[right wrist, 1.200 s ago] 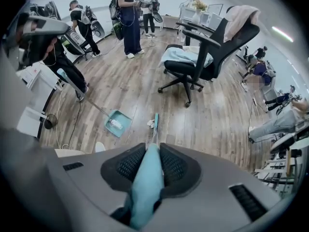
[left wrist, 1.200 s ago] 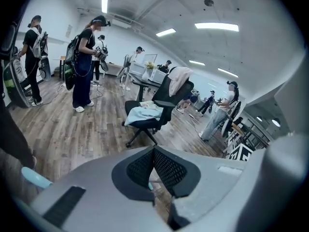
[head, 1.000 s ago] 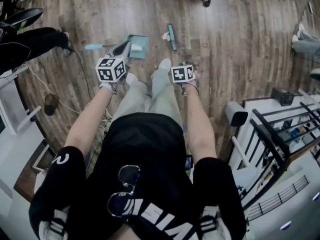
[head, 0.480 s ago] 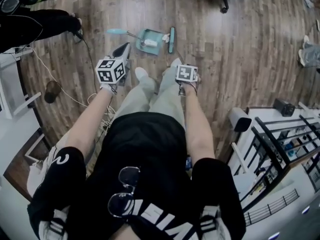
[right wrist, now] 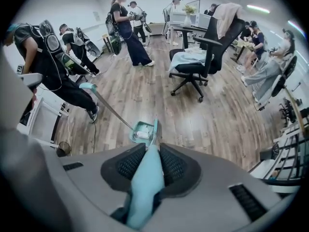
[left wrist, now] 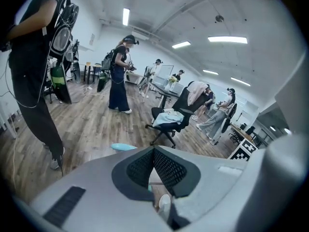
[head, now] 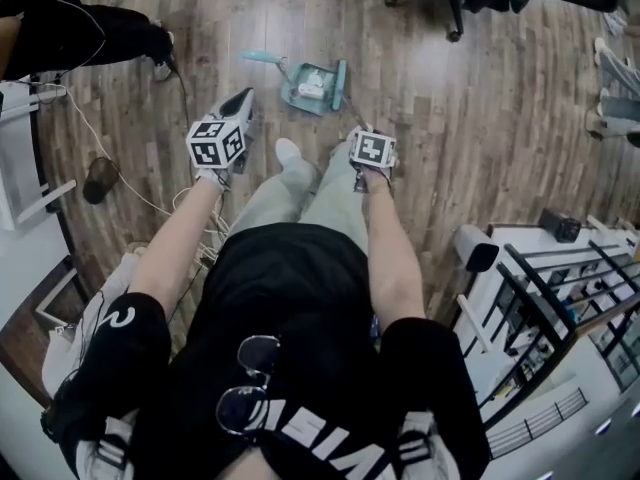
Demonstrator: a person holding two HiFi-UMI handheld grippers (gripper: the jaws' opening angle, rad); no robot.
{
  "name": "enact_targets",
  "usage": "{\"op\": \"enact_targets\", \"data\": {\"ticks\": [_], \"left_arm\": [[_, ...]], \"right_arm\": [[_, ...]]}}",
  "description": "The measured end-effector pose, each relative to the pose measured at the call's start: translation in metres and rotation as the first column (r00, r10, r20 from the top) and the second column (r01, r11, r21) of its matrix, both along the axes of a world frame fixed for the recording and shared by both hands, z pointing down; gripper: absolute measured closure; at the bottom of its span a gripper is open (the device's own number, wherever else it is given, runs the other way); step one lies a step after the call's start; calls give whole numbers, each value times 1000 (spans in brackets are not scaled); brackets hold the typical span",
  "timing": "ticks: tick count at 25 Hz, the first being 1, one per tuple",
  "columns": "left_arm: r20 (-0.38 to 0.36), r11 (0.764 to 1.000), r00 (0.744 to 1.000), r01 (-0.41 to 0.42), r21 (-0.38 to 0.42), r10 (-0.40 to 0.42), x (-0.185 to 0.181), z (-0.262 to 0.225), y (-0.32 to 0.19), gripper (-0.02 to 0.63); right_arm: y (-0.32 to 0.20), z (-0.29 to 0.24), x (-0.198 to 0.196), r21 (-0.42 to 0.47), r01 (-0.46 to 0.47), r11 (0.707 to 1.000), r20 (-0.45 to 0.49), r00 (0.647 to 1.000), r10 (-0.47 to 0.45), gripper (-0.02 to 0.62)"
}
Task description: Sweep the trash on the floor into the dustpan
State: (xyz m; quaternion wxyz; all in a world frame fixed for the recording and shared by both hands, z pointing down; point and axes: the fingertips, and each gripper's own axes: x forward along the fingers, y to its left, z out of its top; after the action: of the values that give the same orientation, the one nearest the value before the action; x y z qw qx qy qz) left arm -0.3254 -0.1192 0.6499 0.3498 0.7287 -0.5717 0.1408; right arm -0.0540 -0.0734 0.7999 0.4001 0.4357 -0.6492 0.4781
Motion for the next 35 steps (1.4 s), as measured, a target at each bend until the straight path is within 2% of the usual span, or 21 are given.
{"op": "enact_targets", "data": {"ticks": [1, 3, 5, 7, 10, 12, 16, 21, 27, 31, 35], "left_arm": [[-4, 1000, 1000, -3, 8, 3, -2, -2, 1, 607], [-14, 1000, 1000, -11, 23, 11, -5, -6, 4, 607], [-25, 999, 999, -23, 38, 24, -5, -12, 6, 607], [-36, 998, 999, -36, 55, 38, 0, -21, 5, 607], [-43, 995, 997, -57, 84, 61, 11, -36, 3, 607], [-39, 992, 997, -66, 103, 71, 18, -45, 1, 607], [-31, 990, 998, -54, 129, 58, 33, -63, 8, 607], [-13, 988, 999, -28, 154, 31, 61, -85, 20, 607], [0, 981, 1000, -22, 192, 23, 121, -110, 49, 607], [0, 975, 1000, -22, 220, 23, 156, -124, 59, 607], [11, 972, 999, -32, 234, 30, 183, -132, 71, 607]], "right_arm": [[-1, -6, 15, 17, 4, 1000, -74, 997, -2, 511], [1, -20, 52, 39, 17, 999, -256, 967, -6, 511], [7, -36, 65, 42, 4, 999, -306, 952, 9, 511], [12, -53, 67, 56, -24, 998, -291, 956, 39, 511], [12, -79, 60, 116, -65, 991, -190, 978, 87, 511], [10, -96, 65, 160, -79, 984, -163, 981, 105, 511], [13, -130, 100, 224, -65, 972, -212, 971, 114, 511], [10, -171, 130, 309, -88, 947, -116, 985, 130, 511], [22, -216, 181, 409, -112, 906, -37, 990, 139, 511], [29, -234, 207, 449, -117, 886, -8, 991, 134, 511], [36, -240, 236, 470, -118, 875, -22, 989, 145, 512]]}}
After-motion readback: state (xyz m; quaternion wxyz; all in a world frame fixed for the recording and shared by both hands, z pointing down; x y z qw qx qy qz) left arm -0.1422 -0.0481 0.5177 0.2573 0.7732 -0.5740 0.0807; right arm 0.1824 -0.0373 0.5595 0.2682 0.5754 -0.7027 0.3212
